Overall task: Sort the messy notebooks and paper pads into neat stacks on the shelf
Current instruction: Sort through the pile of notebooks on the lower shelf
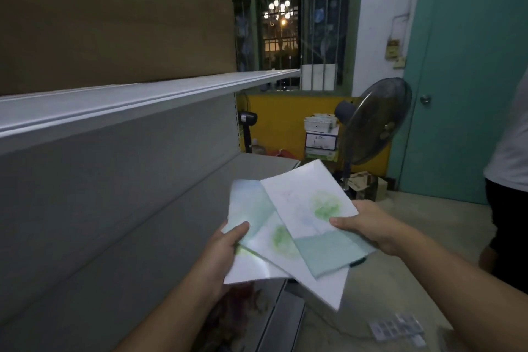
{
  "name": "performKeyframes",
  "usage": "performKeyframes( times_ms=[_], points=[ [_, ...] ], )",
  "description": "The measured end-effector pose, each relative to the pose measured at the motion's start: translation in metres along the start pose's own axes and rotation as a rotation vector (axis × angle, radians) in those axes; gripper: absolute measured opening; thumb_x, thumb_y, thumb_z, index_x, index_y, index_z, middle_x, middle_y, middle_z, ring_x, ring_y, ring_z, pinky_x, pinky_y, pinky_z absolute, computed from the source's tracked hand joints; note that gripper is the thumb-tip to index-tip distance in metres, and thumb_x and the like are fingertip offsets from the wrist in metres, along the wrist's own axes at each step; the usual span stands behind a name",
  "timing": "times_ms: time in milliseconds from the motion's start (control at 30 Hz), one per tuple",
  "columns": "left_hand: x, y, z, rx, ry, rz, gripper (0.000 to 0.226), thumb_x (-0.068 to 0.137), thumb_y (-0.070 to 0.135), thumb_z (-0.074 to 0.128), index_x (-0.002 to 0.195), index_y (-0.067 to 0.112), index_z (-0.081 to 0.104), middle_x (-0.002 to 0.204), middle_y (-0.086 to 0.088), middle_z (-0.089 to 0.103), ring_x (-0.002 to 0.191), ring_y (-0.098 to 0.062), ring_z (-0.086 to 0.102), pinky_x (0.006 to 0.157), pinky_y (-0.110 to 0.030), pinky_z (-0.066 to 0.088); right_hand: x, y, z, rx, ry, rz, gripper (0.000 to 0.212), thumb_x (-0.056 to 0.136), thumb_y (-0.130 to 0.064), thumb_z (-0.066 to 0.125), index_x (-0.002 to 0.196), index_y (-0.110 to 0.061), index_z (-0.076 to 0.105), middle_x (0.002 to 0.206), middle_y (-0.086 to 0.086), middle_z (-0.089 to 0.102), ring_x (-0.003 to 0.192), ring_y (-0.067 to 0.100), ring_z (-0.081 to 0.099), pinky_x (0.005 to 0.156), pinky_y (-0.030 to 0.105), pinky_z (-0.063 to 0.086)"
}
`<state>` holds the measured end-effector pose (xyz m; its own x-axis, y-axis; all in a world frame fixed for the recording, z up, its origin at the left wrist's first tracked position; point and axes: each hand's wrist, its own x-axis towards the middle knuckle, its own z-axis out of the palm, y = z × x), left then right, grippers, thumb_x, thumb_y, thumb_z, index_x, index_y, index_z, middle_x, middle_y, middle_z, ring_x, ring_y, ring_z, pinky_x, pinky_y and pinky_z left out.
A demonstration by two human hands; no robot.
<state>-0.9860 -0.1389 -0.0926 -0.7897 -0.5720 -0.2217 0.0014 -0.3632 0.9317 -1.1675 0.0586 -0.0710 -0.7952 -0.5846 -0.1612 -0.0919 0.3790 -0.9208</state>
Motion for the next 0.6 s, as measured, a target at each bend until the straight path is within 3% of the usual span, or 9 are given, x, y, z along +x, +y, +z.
performKeyframes(
  times_ms=[100,233,333,400,467,533,600],
  points=[
    [0.036,-0.007,0.024,-0.133,0.161,0.052,0.034,0.090,0.023,0.062,0.122,0.014,0.057,0.104,-0.019,0.070,0.081,-0.036,0.067,0.065,-0.037,0.054,0.029,0.019,-0.013,0.258,0.120,0.071,0.009,0.084,-0.010,0.069,0.089,-0.014,0.063,0.088,0.007,0.068,0.082,0.026,0.064,0.072,0.037,0.053],
    [0.068,-0.014,0.064,-0.228,0.235,0.119,0.030,0.093,0.018,0.058,0.122,0.023,0.052,0.106,-0.009,0.068,0.086,-0.033,0.067,0.063,-0.037,0.055,0.068,0.039,-0.009,0.478,0.052,0.126,0.018,0.083,-0.003,0.066,0.098,-0.012,0.064,0.101,0.010,0.069,0.098,0.033,0.062,0.090,0.046,0.049],
    [0.093,-0.016,0.073,-0.168,0.239,0.114,0.034,0.093,0.026,0.057,0.127,0.024,0.049,0.105,-0.006,0.068,0.084,-0.030,0.068,0.062,-0.037,0.055,0.098,0.040,-0.020,0.451,0.052,0.087,0.021,0.083,0.001,0.064,0.097,-0.015,0.063,0.096,0.005,0.070,0.090,0.028,0.064,0.076,0.036,0.052],
    [0.113,-0.013,0.064,-0.087,0.200,0.013,0.047,0.091,0.052,0.046,0.129,0.024,0.049,0.105,-0.012,0.069,0.079,-0.031,0.070,0.058,-0.037,0.056,0.122,0.032,-0.042,0.409,0.019,0.030,0.024,0.083,0.004,0.062,0.099,-0.015,0.063,0.094,0.001,0.071,0.089,0.026,0.065,0.076,0.035,0.053],
    [0.138,-0.008,0.052,-0.135,0.104,-0.155,0.071,0.082,0.074,0.033,0.123,0.021,0.058,0.104,-0.019,0.070,0.080,-0.035,0.071,0.068,-0.046,0.057,0.148,0.020,-0.070,0.322,-0.033,-0.025,0.029,0.083,0.004,0.062,0.105,-0.014,0.064,0.097,0.002,0.072,0.092,0.027,0.066,0.080,0.037,0.053],
    [0.162,0.003,0.049,-0.221,-0.014,-0.219,0.070,0.078,0.071,0.043,0.115,0.018,0.066,0.109,-0.021,0.069,0.091,-0.037,0.068,0.085,-0.051,0.050,0.174,0.003,-0.091,0.227,-0.130,-0.054,0.032,0.083,0.004,0.062,0.110,-0.013,0.062,0.101,0.006,0.073,0.091,0.027,0.068,0.074,0.035,0.055],
    [0.188,0.019,0.052,-0.211,-0.150,-0.206,0.058,0.076,0.050,0.058,0.119,0.012,0.066,0.117,-0.019,0.066,0.102,-0.034,0.064,0.090,-0.044,0.048,0.201,-0.019,-0.100,0.112,-0.236,-0.070,0.032,0.083,0.003,0.062,0.109,-0.016,0.062,0.102,0.006,0.073,0.090,0.027,0.070,0.073,0.035,0.055]
  ],
)
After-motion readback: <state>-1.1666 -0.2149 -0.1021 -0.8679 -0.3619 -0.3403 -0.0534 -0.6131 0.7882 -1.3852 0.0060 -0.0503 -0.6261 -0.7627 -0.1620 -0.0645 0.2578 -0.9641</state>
